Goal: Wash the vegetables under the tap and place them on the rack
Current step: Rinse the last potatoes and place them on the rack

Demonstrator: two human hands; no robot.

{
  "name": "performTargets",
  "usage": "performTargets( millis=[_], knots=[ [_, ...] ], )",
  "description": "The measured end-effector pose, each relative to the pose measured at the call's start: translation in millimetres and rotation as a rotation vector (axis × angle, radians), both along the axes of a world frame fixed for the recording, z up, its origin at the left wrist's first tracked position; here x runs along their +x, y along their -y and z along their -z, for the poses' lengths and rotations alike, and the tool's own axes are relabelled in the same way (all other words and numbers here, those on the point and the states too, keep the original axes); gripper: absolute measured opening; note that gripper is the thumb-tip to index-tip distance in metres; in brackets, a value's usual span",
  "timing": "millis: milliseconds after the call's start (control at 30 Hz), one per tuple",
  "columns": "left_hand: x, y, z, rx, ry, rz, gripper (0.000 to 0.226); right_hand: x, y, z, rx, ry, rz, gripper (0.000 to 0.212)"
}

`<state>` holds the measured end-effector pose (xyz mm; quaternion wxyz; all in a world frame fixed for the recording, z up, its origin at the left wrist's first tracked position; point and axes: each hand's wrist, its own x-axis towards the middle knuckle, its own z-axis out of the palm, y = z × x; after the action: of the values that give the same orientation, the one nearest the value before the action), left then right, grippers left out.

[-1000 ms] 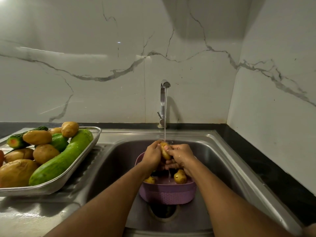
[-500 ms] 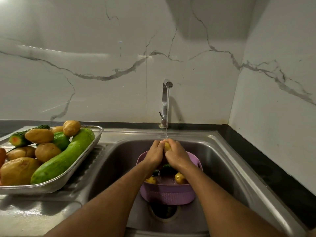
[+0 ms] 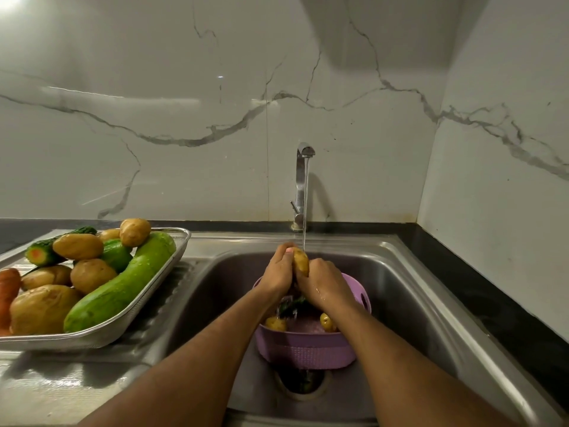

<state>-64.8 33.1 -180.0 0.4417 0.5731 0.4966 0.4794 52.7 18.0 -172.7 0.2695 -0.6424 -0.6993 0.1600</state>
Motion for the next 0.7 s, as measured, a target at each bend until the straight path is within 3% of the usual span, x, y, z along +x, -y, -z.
performTargets(
  millis=[167,267,333,433,500,600,700],
  knots=[
    [1,4,-1,0.009,0.007,-0.02,0.034,-4,3,-5,0.013,0.105,0.037,0.048],
    [6,3,0,0.002,-0.023,-0.032,0.028,-4,4,-6,0.006,0.12,0.078,0.028],
    [10,-1,2,0.057,-0.181,-0.084,0.028,-1,5,-8,0.02,0.134,0.037,0.015],
    [13,0,8,0.105,-0.424,-0.066,0.039,6,9,-11,0.051,0.164,-0.011,0.013],
    [11,-1,10,0.049,-0.383,-0.042,0.037,11,11,-9,0.089,0.122,-0.031,0.016],
    [6,-3,5,-0.022,-0.269,-0.033,0.032,15,14,-7,0.141,0.048,-0.059,0.038],
    [1,-5,-2,-0.084,-0.117,-0.126,0.031,17,15,-8,0.18,-0.037,-0.123,0.046]
  ],
)
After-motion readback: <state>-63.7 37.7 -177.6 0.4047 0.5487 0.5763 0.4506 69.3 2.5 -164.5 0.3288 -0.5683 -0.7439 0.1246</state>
